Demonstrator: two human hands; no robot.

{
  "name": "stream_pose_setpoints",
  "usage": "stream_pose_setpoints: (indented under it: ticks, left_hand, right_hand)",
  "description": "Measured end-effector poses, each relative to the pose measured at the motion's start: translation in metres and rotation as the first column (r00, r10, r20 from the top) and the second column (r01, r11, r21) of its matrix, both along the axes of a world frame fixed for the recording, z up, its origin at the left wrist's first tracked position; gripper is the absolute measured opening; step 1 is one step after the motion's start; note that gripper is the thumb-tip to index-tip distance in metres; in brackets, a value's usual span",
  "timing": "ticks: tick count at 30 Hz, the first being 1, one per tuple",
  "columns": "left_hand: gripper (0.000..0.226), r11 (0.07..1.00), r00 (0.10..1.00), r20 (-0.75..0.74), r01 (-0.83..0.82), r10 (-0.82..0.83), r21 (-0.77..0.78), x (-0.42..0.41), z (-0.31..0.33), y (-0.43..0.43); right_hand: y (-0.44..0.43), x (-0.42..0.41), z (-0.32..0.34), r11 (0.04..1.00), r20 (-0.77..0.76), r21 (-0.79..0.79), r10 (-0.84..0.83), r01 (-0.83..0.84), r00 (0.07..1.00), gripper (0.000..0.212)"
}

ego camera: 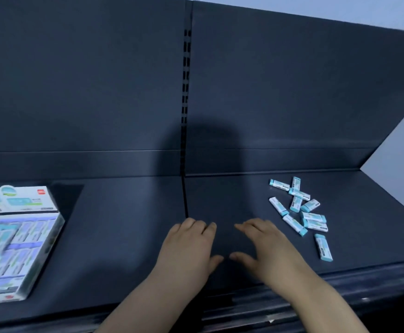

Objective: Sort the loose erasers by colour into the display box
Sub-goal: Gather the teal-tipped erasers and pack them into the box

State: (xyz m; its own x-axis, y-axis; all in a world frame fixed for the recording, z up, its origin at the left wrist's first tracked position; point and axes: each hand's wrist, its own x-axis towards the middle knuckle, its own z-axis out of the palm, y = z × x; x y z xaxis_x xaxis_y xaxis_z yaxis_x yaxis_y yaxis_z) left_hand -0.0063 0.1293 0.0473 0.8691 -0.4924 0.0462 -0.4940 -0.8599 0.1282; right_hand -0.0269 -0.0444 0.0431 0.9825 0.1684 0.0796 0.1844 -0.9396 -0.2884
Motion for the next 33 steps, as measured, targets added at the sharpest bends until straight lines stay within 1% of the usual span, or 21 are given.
stream_pose_setpoints:
  ticks: [7, 13, 18, 20, 22, 25, 27, 30, 33]
  left_hand:
    - [0.066, 0.997, 0.997, -0.039, 0.070, -0.069, 0.027, 0.031, -0.003, -0.019]
    - [0.064, 0.996, 0.996, -0.026, 0.086, -0.086, 0.033, 0.042, -0.007, -0.041]
    - [0.062, 0.998, 1.000, -0.012, 0.025, -0.024, 0.052, 0.046, -0.014, -0.082]
    - [0.061, 0.998, 1.000, 0.021, -0.010, 0.009, 0.061, 0.047, -0.017, -0.109]
    - [0.061, 0.996, 0.998, 0.014, -0.062, 0.061, 0.059, 0.046, -0.019, -0.139]
    - [0.058, 0.994, 0.994, -0.003, -0.106, 0.106, 0.019, 0.043, -0.022, -0.177]
    - [0.056, 0.991, 0.991, 0.023, -0.132, 0.131, 0.025, 0.040, -0.024, -0.197]
    - [0.056, 0.980, 0.980, 0.013, -0.200, 0.200, 0.006, 0.036, -0.029, -0.216]
    - [0.057, 0.962, 0.962, 0.008, -0.275, 0.275, -0.010, 0.031, -0.030, -0.226]
  right_hand:
    - [-0.019, 0.020, 0.000, 0.998, -0.008, 0.021, -0.061, 0.061, 0.998, 0.061]
    - [-0.040, 0.031, -0.011, 0.996, 0.003, 0.053, -0.066, 0.066, 0.998, 0.058]
    - [-0.080, 0.048, -0.013, 0.999, -0.040, 0.036, 0.010, -0.008, 0.999, 0.058]
    - [-0.107, 0.052, -0.014, 0.998, -0.029, 0.043, 0.043, -0.042, 0.999, 0.057]
    - [-0.140, 0.056, -0.012, 0.997, -0.014, 0.028, 0.073, -0.072, 0.997, 0.055]
    - [-0.187, 0.066, -0.011, 0.997, -0.011, 0.006, 0.080, -0.080, 0.997, 0.051]
    - [-0.215, 0.073, -0.012, 0.997, -0.003, 0.005, 0.072, -0.072, 0.997, 0.048]
    - [-0.244, 0.086, -0.017, 0.999, 0.003, 0.025, 0.045, -0.045, 0.999, 0.042]
    - [-0.257, 0.103, -0.022, 0.999, -0.024, 0.046, 0.028, -0.027, 0.999, 0.036]
